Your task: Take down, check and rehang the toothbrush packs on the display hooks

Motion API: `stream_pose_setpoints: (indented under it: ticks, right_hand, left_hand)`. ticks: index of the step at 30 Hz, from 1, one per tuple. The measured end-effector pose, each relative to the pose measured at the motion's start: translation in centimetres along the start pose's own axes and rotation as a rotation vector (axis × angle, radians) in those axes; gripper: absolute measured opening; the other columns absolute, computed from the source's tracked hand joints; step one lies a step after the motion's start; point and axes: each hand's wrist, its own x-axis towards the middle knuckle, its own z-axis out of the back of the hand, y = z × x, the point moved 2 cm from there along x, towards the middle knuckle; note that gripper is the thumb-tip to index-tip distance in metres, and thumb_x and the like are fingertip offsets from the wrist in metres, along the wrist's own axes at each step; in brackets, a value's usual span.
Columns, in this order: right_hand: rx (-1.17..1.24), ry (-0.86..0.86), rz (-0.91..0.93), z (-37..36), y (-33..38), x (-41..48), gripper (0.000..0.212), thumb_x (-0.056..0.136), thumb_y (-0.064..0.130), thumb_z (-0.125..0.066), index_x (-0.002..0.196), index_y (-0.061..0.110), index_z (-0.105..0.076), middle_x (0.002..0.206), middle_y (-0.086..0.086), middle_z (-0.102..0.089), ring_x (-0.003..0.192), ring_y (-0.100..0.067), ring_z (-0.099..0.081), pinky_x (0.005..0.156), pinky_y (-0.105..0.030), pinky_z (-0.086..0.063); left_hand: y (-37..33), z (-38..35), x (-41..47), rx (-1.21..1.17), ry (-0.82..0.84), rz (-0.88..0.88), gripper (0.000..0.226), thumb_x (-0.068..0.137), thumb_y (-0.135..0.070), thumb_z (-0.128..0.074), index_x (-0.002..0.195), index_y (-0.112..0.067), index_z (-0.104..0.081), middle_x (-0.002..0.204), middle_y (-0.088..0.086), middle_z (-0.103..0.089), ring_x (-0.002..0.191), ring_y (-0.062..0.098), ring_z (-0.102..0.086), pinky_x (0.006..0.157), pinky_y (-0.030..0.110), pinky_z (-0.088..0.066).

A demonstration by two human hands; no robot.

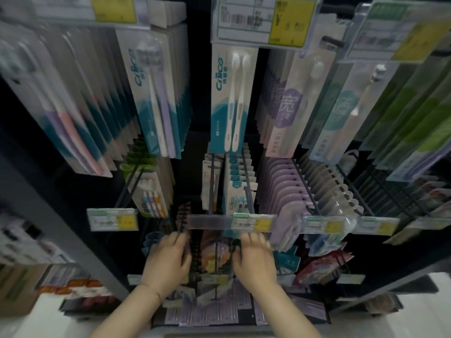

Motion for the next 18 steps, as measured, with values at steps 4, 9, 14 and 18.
stream_pose_setpoints:
  ticks: [4,9,14,18]
  right_hand:
    - [-0.068,0.029,0.093,-0.3,1.5,-0.2,0.054,0.059,0.026,-0.075,0.110,0.012,-0.066,0.097,-0.004,-0.066,0.085,-0.026,-0.065,0.063,-0.035,-0.055]
    - [-0.076,0.111,0.157,-1.5,4.7,-0.1,0.051,0.061,0.028,-0.067,0.111,0.016,-0.067,0.104,-0.004,-0.067,0.089,-0.025,-0.066,0.067,-0.036,-0.056]
    - [-0.054,0.146,0.210,-3.3,8.2,0.2,0.053,0.065,0.025,-0.073,0.116,0.016,-0.061,0.111,-0.005,-0.064,0.096,-0.026,-0.063,0.070,-0.037,-0.056]
    - [-0.041,0.106,0.210,-3.8,11.1,0.8,0.058,0.057,0.030,-0.080,0.112,0.019,-0.065,0.108,-0.001,-0.066,0.092,-0.020,-0.064,0.067,-0.030,-0.056]
  left_hand:
    - [2.1,1.2,-1.7,0.152,-0.026,0.016,0.033,0.066,-0.025,-0.077,0.096,-0.019,-0.064,0.088,0.000,-0.063,0.076,0.025,-0.062,0.057,0.033,-0.048]
    - [4.6,2.8,-3.2,0.277,-0.102,0.003,0.036,0.073,-0.033,-0.044,0.094,-0.017,-0.068,0.087,0.000,-0.065,0.074,0.024,-0.062,0.055,0.033,-0.047]
    - [7.0,4.4,-3.8,0.297,-0.106,0.021,0.041,0.074,-0.035,-0.038,0.093,-0.015,-0.069,0.089,0.002,-0.067,0.076,0.025,-0.064,0.056,0.035,-0.050]
    - [8.7,5.5,-3.4,0.279,-0.076,0.025,0.042,0.073,-0.034,-0.038,0.095,-0.016,-0.069,0.088,0.001,-0.065,0.076,0.025,-0.063,0.056,0.033,-0.050]
